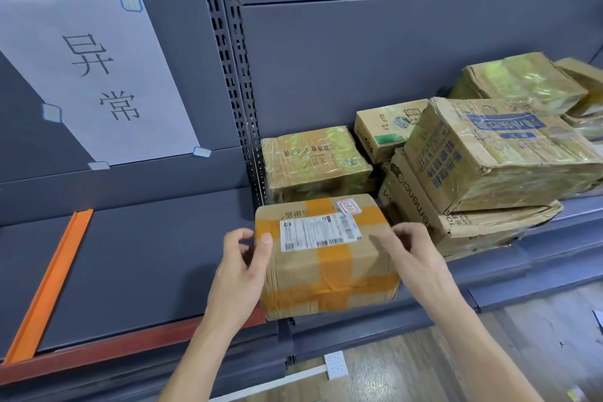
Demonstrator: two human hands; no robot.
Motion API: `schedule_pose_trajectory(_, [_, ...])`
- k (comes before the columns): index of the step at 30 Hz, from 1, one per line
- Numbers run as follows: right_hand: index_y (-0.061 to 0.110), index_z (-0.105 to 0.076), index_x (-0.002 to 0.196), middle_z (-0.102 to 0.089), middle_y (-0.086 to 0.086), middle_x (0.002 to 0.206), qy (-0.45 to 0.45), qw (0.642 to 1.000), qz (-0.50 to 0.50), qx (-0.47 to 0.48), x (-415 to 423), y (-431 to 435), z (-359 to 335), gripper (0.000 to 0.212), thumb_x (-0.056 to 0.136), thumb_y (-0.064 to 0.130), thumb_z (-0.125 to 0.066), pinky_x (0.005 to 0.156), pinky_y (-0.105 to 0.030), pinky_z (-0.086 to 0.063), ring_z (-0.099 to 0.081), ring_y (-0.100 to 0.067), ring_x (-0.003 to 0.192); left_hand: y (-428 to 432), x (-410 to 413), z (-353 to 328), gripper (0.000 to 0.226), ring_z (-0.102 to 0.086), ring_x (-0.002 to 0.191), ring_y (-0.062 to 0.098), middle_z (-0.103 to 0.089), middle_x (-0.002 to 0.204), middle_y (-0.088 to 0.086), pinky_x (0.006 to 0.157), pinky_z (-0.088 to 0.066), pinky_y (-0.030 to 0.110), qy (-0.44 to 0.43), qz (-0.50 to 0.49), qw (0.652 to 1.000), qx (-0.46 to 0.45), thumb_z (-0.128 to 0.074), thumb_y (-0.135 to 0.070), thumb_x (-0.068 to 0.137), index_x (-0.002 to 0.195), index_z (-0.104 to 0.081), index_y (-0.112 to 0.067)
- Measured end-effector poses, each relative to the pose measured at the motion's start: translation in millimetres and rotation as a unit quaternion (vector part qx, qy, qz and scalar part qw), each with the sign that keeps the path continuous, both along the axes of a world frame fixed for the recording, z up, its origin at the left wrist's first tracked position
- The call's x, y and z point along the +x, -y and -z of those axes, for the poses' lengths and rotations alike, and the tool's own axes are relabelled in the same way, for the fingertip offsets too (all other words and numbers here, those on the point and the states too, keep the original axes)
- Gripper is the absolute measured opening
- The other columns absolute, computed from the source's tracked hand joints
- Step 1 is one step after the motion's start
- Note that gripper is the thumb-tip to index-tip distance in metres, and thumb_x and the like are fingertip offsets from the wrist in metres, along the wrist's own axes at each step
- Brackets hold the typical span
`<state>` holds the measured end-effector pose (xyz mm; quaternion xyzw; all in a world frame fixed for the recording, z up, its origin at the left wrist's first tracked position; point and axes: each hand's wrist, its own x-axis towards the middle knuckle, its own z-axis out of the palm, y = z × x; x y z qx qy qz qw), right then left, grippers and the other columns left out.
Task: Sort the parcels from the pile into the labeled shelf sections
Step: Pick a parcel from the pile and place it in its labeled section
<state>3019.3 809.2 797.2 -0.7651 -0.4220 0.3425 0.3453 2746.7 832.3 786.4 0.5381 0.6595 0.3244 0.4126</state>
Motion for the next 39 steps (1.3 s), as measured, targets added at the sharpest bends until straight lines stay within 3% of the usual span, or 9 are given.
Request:
schedule_pose_trajectory(2, [0.034, -0.051, 0.122, -0.062, 0.012, 0.108, 0.023, 0.999, -0.038, -0.03, -0.5, 0.4, 10.3, 0.03, 0.098, 0.051, -0.053, 0.069, -0.027, -0.044, -0.058, -0.005, 0.093, 0.9, 2.2, 11.1, 0.055, -0.059, 0.122, 0.016, -0.058, 0.134, -0.009, 0.101, -0.051, 0.047, -0.025, 0.0, 0.999, -0.03, -0.05, -0.064, 0.097, 0.145, -0.038, -0.04])
schedule_pose_trajectory(4, [0.033, -0.055, 0.124, -0.062, 0.006, 0.118, 0.03, 0.997, -0.067, -0.037, -1.7, 1.2, 20.4, 0.027, 0.1, 0.044, -0.051, 0.077, -0.033, -0.047, -0.06, -0.013, 0.101, 2.7, 6.6, 20.4, 0.05, -0.057, 0.126, 0.014, -0.055, 0.134, -0.015, 0.103, -0.05, 0.044, -0.046, 0.018, 0.998, -0.035, -0.053, -0.055, 0.1, 0.146, -0.042, -0.038])
schedule_pose_trajectory(9, [0.047, -0.052, 0.1, -0.065, 0.035, 0.094, 0.023, 0.996, -0.08, -0.01, -2.2, 1.2, 29.3, 0.004, 0.1, 0.044, -0.052, 0.066, -0.015, -0.041, -0.059, 0.01, 0.093, 2.1, 10.0, 31.7, 0.042, -0.052, 0.119, 0.003, -0.053, 0.129, -0.016, 0.095, -0.045, 0.037, -0.034, 0.029, 0.998, -0.032, -0.05, -0.056, 0.1, 0.141, -0.044, -0.046])
schedule_pose_trajectory(14, [0.048, -0.046, 0.132, -0.061, 0.029, 0.108, -0.04, 0.995, -0.077, -0.039, 2.3, -3.1, 37.6, 0.036, 0.098, 0.059, -0.049, 0.087, -0.033, -0.043, -0.057, -0.008, 0.106, -9.4, 7.6, 26.5, 0.061, -0.056, 0.124, -0.001, -0.061, 0.129, -0.034, 0.103, -0.046, 0.035, 0.015, 0.053, 0.995, -0.082, -0.051, -0.071, 0.091, 0.146, -0.026, -0.061])
schedule_pose_trajectory(17, [0.042, -0.055, 0.126, -0.067, 0.022, 0.11, -0.099, 0.991, -0.071, -0.062, 3.5, -3.7, 39.2, 0.037, 0.096, 0.063, -0.05, 0.083, -0.031, -0.045, -0.059, -0.004, 0.106, -15.2, 5.8, 21.9, 0.062, -0.057, 0.115, -0.01, -0.063, 0.109, -0.048, 0.094, -0.045, 0.029, 0.068, 0.071, 0.988, -0.118, -0.051, -0.076, 0.084, 0.14, -0.031, -0.061])
schedule_pose_trajectory(21, [0.043, -0.062, 0.114, -0.071, 0.021, 0.103, -0.113, 0.989, -0.081, -0.057, 3.3, -4.9, 35.7, 0.031, 0.094, 0.064, -0.051, 0.077, -0.025, -0.046, -0.062, -0.003, 0.104, -9.8, 4.6, 21.4, 0.067, -0.06, 0.115, -0.008, -0.065, 0.114, -0.042, 0.108, -0.047, 0.038, 0.084, 0.067, 0.987, -0.12, -0.055, -0.074, 0.084, 0.145, -0.033, -0.055])
schedule_pose_trajectory(25, [0.045, -0.063, 0.113, -0.072, 0.027, 0.102, -0.106, 0.987, -0.116, -0.019, -7.1, -10.7, 26.9, 0.04, 0.088, 0.073, -0.048, 0.08, -0.025, -0.046, -0.063, 0.005, 0.097, 0.7, -8.5, 14.1, 0.061, -0.062, 0.109, -0.015, -0.066, 0.119, -0.038, 0.105, -0.049, 0.035, 0.099, 0.047, 0.99, -0.091, -0.058, -0.071, 0.086, 0.141, -0.036, -0.058])
schedule_pose_trajectory(31, [0.048, -0.059, 0.116, -0.067, 0.034, 0.101, -0.064, 0.982, -0.178, 0.01, -42.8, -23.8, 14.0, 0.046, 0.087, 0.08, -0.044, 0.078, -0.027, -0.047, -0.062, 0.002, 0.1, 20.1, -43.5, -1.7, 0.061, -0.064, 0.109, -0.012, -0.067, 0.12, -0.035, 0.096, -0.051, 0.033, 0.107, -0.022, 0.993, -0.036, -0.059, -0.066, 0.092, 0.145, -0.029, -0.059])
schedule_pose_trajectory(39, [0.044, -0.063, 0.107, -0.07, 0.026, 0.1, -0.03, 0.964, -0.265, 0.005, -123.8, -25.9, 0.1, 0.052, 0.084, 0.084, -0.041, 0.084, -0.037, -0.052, -0.063, 0.0, 0.099, 68.6, -109.9, -15.2, 0.053, -0.065, 0.101, -0.014, -0.07, 0.113, -0.033, 0.086, -0.052, 0.027, 0.118, -0.155, 0.981, -0.011, -0.062, -0.068, 0.085, 0.13, -0.048, -0.046])
